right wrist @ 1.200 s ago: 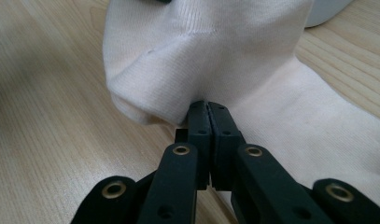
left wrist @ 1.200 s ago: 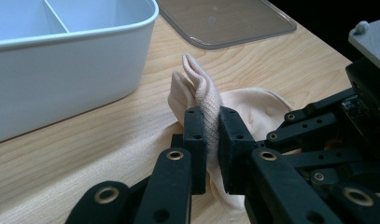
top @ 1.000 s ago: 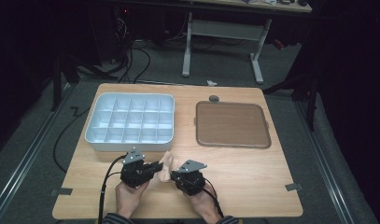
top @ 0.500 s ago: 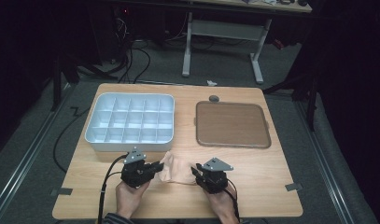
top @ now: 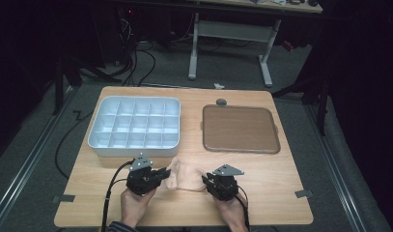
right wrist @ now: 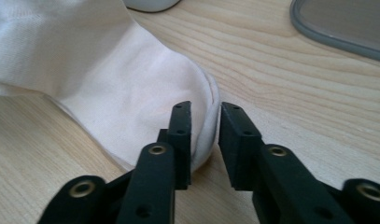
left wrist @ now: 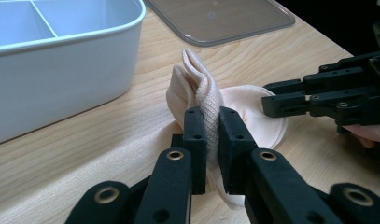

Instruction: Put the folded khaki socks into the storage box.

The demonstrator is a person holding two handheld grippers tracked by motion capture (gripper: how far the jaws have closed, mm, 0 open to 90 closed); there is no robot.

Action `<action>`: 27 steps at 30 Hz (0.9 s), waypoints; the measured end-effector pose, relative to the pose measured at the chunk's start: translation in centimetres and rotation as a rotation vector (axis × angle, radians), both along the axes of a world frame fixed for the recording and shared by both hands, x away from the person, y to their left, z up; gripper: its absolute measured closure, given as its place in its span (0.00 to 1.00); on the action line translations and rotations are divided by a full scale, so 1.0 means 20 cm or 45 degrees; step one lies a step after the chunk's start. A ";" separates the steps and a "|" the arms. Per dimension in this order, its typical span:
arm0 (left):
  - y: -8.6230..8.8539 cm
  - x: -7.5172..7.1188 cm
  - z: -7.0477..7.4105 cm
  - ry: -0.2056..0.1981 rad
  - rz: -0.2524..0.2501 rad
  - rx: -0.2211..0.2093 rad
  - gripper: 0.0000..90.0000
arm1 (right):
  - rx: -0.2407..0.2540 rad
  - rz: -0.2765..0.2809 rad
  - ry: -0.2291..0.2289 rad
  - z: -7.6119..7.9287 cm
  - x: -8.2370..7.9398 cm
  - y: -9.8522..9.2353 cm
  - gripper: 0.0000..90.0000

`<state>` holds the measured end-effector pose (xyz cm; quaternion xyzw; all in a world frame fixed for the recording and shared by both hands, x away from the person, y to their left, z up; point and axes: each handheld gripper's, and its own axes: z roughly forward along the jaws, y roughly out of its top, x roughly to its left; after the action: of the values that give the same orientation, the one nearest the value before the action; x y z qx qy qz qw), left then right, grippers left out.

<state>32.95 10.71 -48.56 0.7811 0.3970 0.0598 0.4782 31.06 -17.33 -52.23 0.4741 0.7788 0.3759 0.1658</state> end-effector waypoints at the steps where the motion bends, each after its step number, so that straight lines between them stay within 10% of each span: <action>1: 0.00 0.00 0.00 -0.001 -0.003 0.002 0.92 | -0.004 0.000 0.006 0.00 0.00 0.00 0.87; 27: -0.07 0.00 0.01 -0.021 -0.045 0.035 0.92 | -0.026 0.049 0.012 -0.03 0.08 0.08 0.95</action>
<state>33.04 9.27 -48.45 0.7940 0.3783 0.0631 0.4716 32.64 -15.76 -52.73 0.4590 0.7924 0.3688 0.1597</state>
